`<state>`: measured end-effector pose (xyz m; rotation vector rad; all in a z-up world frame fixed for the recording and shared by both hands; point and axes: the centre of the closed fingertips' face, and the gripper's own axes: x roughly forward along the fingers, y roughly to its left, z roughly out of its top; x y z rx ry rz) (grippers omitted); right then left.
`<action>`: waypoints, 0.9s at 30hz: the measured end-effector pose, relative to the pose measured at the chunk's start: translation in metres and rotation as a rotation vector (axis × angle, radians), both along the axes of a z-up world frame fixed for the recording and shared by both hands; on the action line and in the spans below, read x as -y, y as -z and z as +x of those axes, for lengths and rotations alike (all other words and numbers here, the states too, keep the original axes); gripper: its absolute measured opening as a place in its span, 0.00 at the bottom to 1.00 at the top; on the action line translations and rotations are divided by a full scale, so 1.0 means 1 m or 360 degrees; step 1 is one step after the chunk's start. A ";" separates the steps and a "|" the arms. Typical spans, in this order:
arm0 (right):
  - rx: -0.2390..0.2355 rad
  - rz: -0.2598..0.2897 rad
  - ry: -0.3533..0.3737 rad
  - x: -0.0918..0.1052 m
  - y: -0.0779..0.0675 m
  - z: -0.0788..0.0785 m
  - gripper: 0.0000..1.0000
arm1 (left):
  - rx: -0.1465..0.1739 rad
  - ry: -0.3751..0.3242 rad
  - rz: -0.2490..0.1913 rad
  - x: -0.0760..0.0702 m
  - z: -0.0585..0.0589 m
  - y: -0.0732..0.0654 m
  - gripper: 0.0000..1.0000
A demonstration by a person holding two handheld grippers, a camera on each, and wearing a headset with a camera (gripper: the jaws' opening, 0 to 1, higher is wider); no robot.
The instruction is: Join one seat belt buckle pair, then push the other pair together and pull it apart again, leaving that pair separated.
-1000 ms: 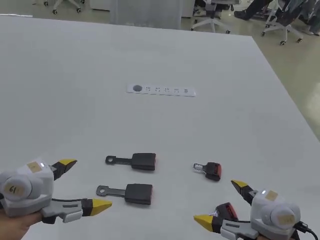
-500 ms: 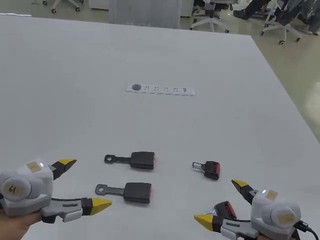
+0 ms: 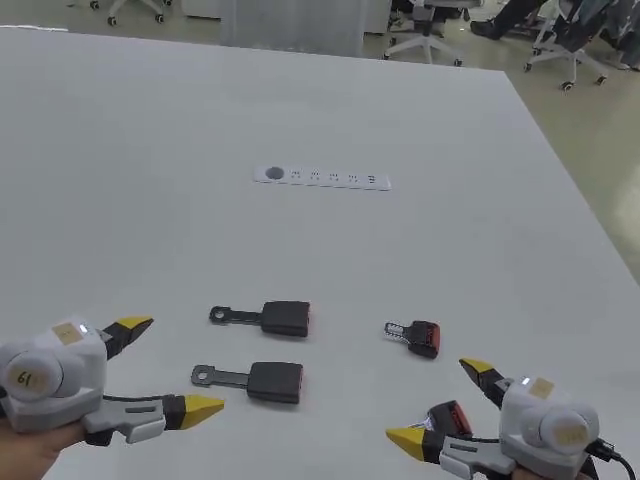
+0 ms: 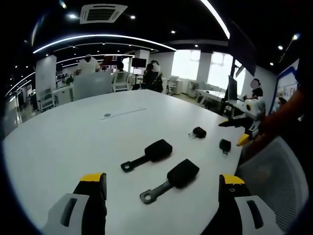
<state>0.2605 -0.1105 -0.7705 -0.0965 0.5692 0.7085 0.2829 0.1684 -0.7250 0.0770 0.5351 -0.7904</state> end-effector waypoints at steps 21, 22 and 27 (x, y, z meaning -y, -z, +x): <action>-0.0033 -0.0021 -0.0110 -0.002 0.007 -0.009 0.95 | 0.0029 0.0040 0.0060 0.005 -0.015 0.007 0.95; -0.0035 -0.0031 -0.0123 -0.001 0.008 -0.009 0.95 | 0.0025 0.0042 0.0061 0.005 -0.015 0.008 0.94; -0.0050 -0.0047 -0.0163 0.000 0.010 -0.011 0.95 | 0.0030 0.0050 0.0078 0.007 -0.015 0.008 0.95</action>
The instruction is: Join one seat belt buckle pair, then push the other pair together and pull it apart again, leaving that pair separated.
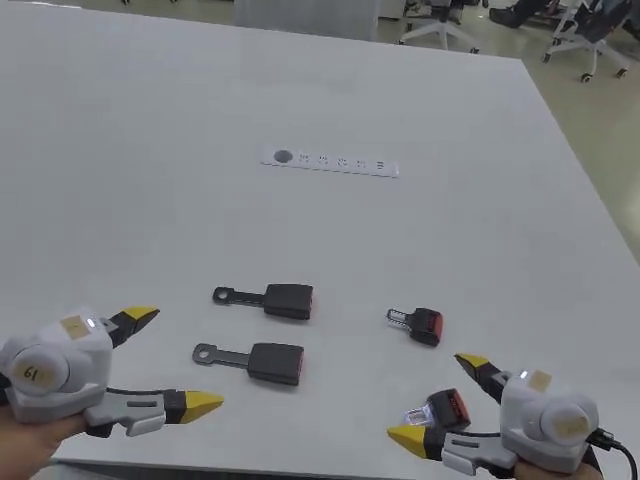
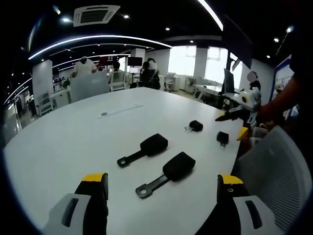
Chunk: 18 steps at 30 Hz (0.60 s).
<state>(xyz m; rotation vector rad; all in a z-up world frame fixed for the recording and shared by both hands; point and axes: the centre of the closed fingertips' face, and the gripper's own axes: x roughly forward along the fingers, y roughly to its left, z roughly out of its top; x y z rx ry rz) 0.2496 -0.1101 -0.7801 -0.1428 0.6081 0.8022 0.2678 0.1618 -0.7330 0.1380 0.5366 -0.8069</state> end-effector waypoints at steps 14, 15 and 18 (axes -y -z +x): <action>-0.0029 -0.0043 -0.0067 0.003 0.005 -0.004 0.94 | 0.0002 0.0096 0.0070 0.017 0.001 0.006 0.94; -0.0032 -0.0042 -0.0070 0.003 0.006 -0.005 0.94 | 0.0000 0.0104 0.0076 0.018 0.001 0.007 0.94; -0.0041 -0.0066 -0.0098 0.005 0.009 -0.007 0.94 | -0.0005 0.0141 0.0095 0.022 0.002 0.010 0.94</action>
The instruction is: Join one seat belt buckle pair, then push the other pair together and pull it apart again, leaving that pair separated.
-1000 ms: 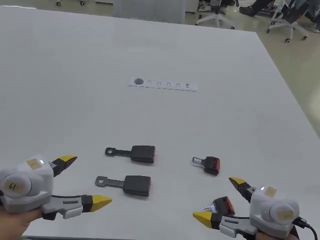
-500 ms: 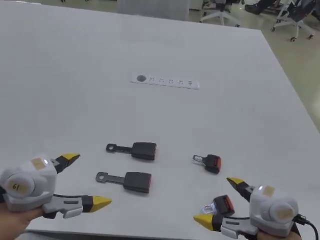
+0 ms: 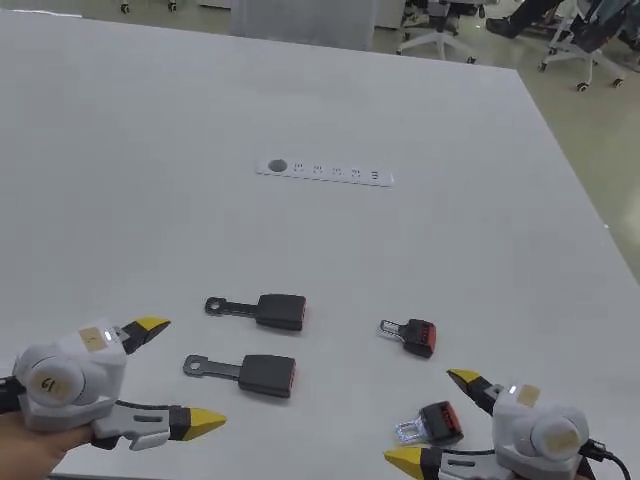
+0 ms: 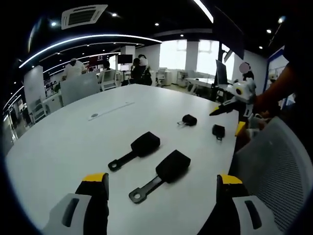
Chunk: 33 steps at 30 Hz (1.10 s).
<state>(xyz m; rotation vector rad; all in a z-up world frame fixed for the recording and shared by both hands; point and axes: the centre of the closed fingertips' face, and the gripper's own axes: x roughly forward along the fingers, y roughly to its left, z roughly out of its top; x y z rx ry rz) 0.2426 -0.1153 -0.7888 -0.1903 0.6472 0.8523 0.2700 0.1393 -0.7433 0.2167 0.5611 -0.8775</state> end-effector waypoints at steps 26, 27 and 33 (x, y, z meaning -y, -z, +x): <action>-0.0142 -0.0081 -0.0284 0.016 0.023 0.003 0.88 | -0.0055 0.0327 0.0163 0.033 0.018 0.033 0.87; -0.0157 -0.0101 -0.0310 0.018 0.027 0.002 0.88 | -0.0062 0.0353 0.0172 0.035 0.018 0.036 0.87; -0.0191 -0.0168 -0.0439 0.021 0.034 -0.002 0.86 | -0.0080 0.0451 0.0214 0.043 0.020 0.049 0.82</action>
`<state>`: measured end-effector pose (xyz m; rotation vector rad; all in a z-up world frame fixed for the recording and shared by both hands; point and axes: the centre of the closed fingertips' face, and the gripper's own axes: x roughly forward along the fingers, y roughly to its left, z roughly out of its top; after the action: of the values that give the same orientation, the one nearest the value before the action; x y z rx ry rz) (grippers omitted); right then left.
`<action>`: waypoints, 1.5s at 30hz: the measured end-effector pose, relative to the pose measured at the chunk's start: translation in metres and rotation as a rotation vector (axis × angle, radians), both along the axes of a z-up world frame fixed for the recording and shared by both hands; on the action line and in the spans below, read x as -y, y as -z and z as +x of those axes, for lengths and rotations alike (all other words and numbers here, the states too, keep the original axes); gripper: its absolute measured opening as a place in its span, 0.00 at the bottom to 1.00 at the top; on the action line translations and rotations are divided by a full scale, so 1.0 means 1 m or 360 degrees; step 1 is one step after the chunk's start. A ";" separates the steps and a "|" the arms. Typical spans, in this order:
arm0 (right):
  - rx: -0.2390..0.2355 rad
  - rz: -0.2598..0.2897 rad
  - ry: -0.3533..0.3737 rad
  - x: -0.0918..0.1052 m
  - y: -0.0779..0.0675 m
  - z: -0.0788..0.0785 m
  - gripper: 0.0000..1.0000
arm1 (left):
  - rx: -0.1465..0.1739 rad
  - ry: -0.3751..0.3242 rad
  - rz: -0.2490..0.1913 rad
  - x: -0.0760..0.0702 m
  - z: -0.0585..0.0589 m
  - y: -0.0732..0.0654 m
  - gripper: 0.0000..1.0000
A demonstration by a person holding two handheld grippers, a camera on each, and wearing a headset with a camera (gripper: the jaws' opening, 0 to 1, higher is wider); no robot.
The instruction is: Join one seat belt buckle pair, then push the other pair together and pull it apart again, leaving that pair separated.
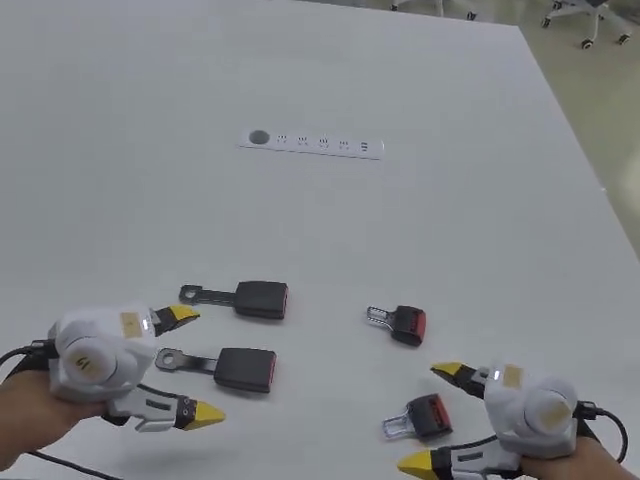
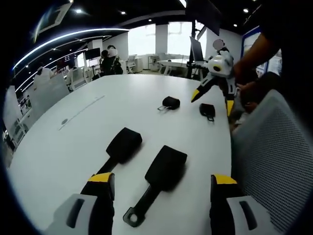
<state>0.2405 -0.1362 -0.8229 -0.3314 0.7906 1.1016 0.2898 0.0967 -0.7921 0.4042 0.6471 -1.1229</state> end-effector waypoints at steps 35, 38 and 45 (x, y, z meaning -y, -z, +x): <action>-0.0061 -0.0204 -0.0643 0.012 0.018 -0.009 0.48 | -0.0064 0.0530 0.0284 0.023 0.005 0.050 0.55; -0.0043 -0.0210 -0.0648 0.014 0.019 -0.008 0.46 | -0.0065 0.0537 0.0280 0.022 0.005 0.050 0.55; -0.0043 -0.0198 -0.0593 0.018 0.019 -0.006 0.37 | -0.0062 0.0577 0.0291 0.024 0.006 0.049 0.45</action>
<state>0.2346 -0.1546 -0.8420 -0.5866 0.8439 1.4095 0.2958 0.0723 -0.8414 0.6768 0.7317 -1.4228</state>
